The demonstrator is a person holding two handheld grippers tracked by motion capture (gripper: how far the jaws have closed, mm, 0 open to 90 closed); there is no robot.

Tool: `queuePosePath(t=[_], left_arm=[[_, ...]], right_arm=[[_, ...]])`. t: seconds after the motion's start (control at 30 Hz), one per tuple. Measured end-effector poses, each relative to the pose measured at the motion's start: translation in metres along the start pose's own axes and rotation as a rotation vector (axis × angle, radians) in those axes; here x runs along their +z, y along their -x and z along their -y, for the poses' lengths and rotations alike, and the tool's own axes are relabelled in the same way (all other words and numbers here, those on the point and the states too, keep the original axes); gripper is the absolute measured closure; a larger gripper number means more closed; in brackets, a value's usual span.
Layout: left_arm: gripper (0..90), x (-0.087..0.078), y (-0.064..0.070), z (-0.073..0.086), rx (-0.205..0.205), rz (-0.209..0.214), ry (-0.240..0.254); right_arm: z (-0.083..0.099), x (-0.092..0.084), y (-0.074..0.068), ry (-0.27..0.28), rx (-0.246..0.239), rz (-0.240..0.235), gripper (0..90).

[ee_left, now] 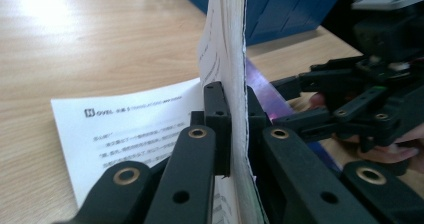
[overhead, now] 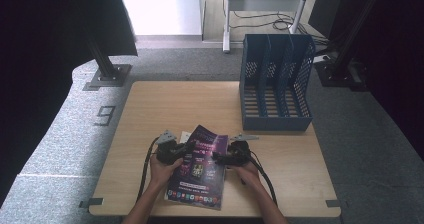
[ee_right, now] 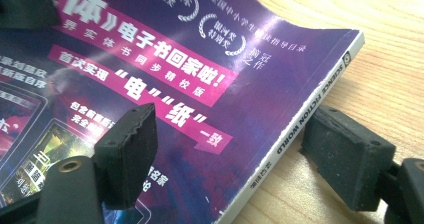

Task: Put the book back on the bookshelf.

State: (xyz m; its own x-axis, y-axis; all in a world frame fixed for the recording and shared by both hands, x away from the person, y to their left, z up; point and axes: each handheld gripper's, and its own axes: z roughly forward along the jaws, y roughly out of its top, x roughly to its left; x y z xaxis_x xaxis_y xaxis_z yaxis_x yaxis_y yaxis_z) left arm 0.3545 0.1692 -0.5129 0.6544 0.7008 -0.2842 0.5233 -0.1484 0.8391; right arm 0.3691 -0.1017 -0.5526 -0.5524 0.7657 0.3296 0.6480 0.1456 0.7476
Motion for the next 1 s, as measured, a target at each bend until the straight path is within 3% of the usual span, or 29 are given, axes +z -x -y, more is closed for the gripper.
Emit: queuePosePath(t=[0.13,0.57,0.77,0.87,1.0], left_arm=[[86.9,0.005,-0.002,0.005,0.007,-0.020,-0.017],[86.8,0.012,-0.021,0.017,-0.033,-0.046,-0.062],[86.7,0.013,-0.024,0.018,-0.039,-0.043,-0.071],[86.6,0.013,-0.025,0.019,-0.038,-0.046,-0.075],[86.5,0.013,-0.026,0.019,-0.041,-0.046,-0.075]], right_arm=[[0.000,0.001,-0.001,0.008,-0.003,0.014,24.4],[-0.006,0.009,-0.004,0.006,-0.025,0.079,29.1],[-0.012,0.014,-0.001,-0.006,-0.015,0.062,33.1],[-0.015,0.020,0.002,0.011,0.017,0.007,38.3],[-0.017,0.021,0.000,-0.005,0.000,0.001,40.5]])
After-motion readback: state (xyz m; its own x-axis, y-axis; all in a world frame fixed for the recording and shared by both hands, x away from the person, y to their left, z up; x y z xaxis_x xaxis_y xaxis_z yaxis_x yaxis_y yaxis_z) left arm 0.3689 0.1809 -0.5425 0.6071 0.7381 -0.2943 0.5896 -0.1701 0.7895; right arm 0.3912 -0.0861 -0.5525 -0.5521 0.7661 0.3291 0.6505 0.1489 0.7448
